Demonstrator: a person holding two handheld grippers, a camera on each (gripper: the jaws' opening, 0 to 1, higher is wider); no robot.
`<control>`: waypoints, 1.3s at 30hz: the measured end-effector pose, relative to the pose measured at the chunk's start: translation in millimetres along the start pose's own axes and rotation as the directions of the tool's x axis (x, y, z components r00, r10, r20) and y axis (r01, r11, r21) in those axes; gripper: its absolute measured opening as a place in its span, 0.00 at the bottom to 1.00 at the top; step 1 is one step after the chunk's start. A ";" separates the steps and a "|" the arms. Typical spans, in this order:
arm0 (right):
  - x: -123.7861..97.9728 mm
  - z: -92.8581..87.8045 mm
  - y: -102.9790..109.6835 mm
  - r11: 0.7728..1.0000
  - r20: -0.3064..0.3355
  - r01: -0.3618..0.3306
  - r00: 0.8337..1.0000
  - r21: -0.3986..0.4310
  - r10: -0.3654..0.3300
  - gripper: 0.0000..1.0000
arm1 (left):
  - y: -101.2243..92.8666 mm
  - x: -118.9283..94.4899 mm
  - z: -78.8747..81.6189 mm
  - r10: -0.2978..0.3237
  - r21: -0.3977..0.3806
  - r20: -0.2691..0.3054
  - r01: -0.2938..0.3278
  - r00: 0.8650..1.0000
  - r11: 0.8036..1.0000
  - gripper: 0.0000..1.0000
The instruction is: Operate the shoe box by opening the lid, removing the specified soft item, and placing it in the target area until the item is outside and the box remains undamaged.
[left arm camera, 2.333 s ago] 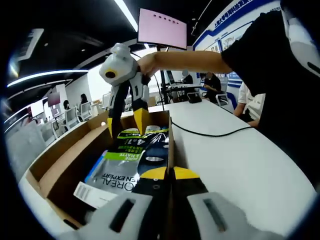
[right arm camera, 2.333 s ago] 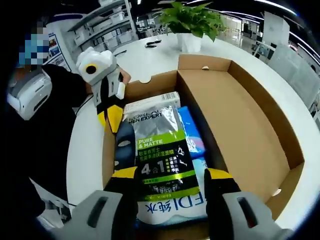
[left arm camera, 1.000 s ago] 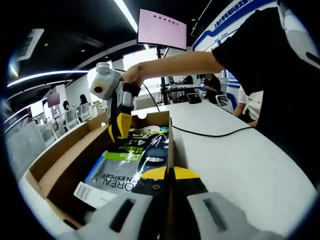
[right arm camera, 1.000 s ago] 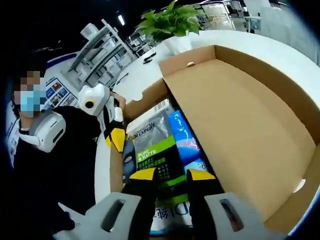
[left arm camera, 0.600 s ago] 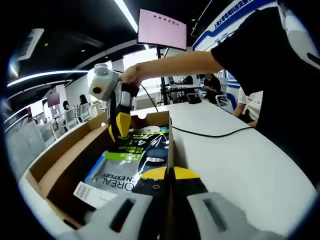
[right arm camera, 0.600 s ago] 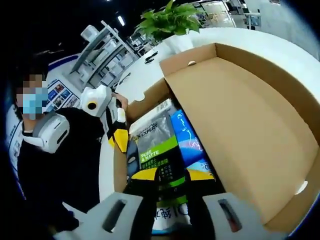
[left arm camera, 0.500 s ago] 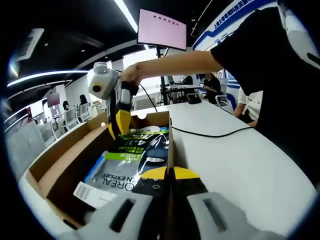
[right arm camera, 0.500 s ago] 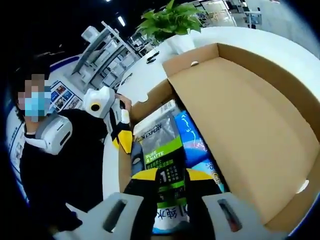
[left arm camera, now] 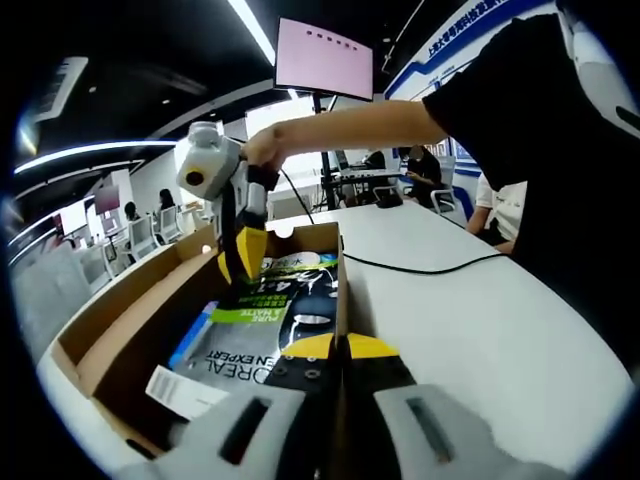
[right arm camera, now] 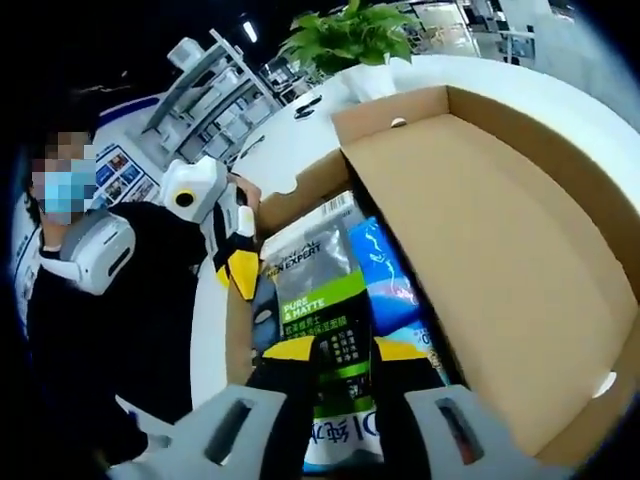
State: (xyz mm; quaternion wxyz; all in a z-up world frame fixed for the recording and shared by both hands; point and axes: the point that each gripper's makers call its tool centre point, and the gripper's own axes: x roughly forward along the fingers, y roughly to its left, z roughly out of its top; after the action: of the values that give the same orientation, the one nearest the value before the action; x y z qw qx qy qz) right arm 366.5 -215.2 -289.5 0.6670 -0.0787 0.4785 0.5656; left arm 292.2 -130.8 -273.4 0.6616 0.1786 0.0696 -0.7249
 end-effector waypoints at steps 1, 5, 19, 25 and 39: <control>2.4 2.7 -0.4 0.999 -0.014 0.022 1.000 -0.034 -0.023 0.15 | 0.0 0.0 0.0 0.000 0.000 0.000 0.000 1.000 1.000 0.02; 5.0 11.6 -0.4 0.999 -0.023 0.030 0.999 -0.028 -0.031 0.10 | 0.4 0.2 0.1 -0.001 0.001 0.000 0.001 1.000 1.000 0.02; -9.5 17.0 13.4 0.999 -0.007 -0.017 1.000 0.031 0.017 0.11 | 0.0 0.4 0.3 -0.003 0.003 -0.002 0.003 1.000 1.000 0.02; 0.0 5.5 0.4 1.000 -0.049 0.000 0.999 0.010 0.000 0.13 | 0.0 0.7 0.3 -0.003 0.003 -0.001 0.003 1.000 1.000 0.02; 11.6 16.7 6.1 1.000 -0.048 -0.020 0.999 0.023 0.021 0.10 | -0.1 1.1 0.1 -0.005 0.005 0.000 0.005 1.000 1.000 0.02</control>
State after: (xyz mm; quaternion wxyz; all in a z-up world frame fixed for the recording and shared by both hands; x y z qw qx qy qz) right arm 369.4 -194.4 -286.4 0.6503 -0.0801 0.5017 0.5648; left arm 292.1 -131.8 -273.7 0.6595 0.1801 0.0685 -0.7265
